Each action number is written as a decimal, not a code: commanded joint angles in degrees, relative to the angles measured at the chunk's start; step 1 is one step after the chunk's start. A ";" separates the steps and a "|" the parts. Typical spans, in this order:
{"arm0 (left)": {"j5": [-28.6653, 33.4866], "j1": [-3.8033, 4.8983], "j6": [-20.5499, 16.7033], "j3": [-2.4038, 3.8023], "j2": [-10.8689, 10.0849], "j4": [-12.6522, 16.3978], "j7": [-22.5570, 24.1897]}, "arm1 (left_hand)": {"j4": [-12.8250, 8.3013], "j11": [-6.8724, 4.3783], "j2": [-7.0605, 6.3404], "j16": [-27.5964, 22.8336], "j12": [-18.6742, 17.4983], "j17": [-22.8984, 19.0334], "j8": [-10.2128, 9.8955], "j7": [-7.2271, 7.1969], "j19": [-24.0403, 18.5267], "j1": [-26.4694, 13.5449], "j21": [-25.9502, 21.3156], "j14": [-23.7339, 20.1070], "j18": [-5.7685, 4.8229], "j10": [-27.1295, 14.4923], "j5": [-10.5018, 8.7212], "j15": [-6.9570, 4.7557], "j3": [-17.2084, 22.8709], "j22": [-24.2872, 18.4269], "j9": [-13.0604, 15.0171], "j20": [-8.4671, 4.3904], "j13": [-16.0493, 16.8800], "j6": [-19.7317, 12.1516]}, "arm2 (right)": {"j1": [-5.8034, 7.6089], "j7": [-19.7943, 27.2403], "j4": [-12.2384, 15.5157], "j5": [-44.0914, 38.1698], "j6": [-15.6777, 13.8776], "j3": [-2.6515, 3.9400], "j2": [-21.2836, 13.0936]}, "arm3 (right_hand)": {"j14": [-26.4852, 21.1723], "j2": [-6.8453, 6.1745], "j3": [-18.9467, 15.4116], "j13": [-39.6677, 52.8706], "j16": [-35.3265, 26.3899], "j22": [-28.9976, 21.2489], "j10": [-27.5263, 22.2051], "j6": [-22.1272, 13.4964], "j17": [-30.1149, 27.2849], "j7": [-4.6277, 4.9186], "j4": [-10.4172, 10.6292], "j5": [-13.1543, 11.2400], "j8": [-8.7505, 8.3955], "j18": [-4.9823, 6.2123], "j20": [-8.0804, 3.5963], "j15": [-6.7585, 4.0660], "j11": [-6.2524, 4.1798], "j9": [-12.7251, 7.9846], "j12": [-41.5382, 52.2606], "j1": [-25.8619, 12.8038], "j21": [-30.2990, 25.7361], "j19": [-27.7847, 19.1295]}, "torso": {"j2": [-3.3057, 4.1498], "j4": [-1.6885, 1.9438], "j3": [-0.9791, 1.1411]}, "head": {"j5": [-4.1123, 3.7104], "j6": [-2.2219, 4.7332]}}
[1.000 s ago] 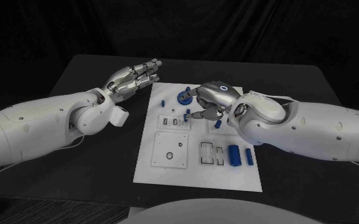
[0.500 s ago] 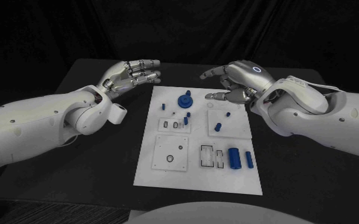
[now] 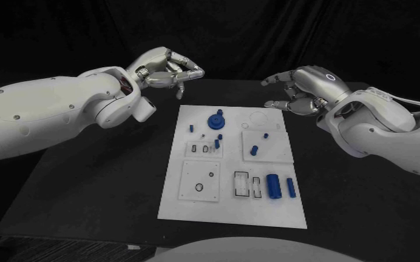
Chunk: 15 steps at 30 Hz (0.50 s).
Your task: Assemble the parts on the task board
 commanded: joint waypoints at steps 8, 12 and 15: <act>-18.00 0.91 7.59 0.03 3.72 -1.27 -24.10 | 0.52 -1.85 2.69 1.71 1.92 16.59 5.53 -2.35 21.22 -8.74 31.08 8.90 -6.56 7.81 0.04 -1.74 -3.39 45.09 3.83 -0.76 15.58 5.72 | -0.62 -0.20 -0.16 0.18 1.56 0.01 -1.51 | 3.39 1.44 -0.02 0.91 0.38 13.54 2.55 1.04 -0.19 0.34 0.54 1.15 0.44 -1.07 0.01 0.02 0.49 -0.32 0.06 -0.52 0.09 3.75 | -0.70 -0.89 1.12 | 0.14 -0.79; -20.92 0.97 10.68 0.03 5.74 -1.18 -32.04 | 0.61 -2.54 3.51 1.71 1.92 16.59 7.22 -3.05 24.38 -12.42 32.56 8.90 -7.22 7.81 0.03 -2.42 -4.24 48.63 6.09 -0.84 15.58 6.52 | -1.46 1.55 0.25 -0.21 0.23 0.01 -2.40 | 3.40 2.20 -0.09 1.00 0.50 13.58 2.61 2.18 -0.10 0.53 0.48 2.28 0.82 -1.10 0.17 0.16 0.69 -0.49 0.23 -0.78 0.23 3.81 | -0.72 -0.96 1.15 | -0.14 -1.14; -21.68 0.98 12.87 0.03 7.02 -1.25 -36.27 | 0.64 -2.62 3.71 1.71 1.92 16.59 7.42 -3.11 24.63 -13.65 32.68 8.90 -7.28 7.81 0.01 -2.53 -4.62 48.91 6.66 -0.91 15.58 6.30 | -2.01 2.18 0.62 -1.20 -0.76 0.01 -2.91 | 3.39 2.36 -0.12 1.02 0.53 13.59 2.63 2.55 -0.10 0.54 0.41 2.80 0.92 -1.11 0.18 0.14 0.75 -0.56 0.28 -0.78 0.27 3.83 | -0.73 -0.88 1.18 | -0.27 -1.48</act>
